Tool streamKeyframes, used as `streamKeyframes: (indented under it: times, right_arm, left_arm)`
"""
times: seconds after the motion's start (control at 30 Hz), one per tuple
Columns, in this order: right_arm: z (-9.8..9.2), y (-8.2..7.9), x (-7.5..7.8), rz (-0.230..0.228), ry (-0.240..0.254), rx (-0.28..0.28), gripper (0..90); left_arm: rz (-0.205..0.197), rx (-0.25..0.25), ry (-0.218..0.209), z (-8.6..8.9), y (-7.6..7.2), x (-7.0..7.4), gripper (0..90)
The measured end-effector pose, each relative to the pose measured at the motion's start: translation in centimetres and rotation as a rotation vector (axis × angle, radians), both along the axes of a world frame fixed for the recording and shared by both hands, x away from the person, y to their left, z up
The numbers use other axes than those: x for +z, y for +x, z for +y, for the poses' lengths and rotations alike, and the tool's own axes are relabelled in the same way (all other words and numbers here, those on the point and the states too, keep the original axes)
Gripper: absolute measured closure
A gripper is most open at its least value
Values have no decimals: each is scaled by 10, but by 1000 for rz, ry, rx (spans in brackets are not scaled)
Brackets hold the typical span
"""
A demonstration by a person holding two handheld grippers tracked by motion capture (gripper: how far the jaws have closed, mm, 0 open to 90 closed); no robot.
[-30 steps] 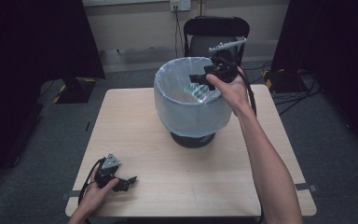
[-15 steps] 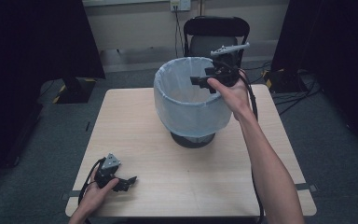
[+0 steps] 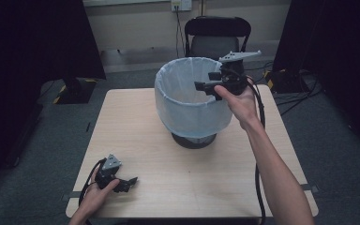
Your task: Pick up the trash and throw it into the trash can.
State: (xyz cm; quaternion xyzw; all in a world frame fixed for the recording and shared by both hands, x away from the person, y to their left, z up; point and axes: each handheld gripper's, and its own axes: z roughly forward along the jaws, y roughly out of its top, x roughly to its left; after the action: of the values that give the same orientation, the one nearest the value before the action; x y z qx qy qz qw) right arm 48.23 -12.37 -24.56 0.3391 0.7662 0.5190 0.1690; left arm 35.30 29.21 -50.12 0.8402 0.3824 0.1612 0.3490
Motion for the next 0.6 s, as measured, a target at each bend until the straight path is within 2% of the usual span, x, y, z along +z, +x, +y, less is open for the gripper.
streamKeyframes:
  times: [0.17, 0.27, 0.43, 0.53, 0.6]
  right_arm:
    - [1, -19, -3, -25, -5, 21, 264]
    - [0, -28, -6, -44, -13, 13, 244]
    - [-7, -47, -8, -64, 17, 20, 234]
    - [-12, -59, -9, -66, 27, 34, 224]
    - [-15, -64, -11, -47, 42, 50, 223]
  left_arm:
    - [0, 0, 0, 0, 0, 0, 2]
    - [1, -1, 0, 0, 0, 0, 2]
    - [0, 0, -1, 0, 0, 0, 2]
    - [0, 0, -1, 0, 0, 0, 2]
    - [0, -1, 1, 0, 0, 0, 2]
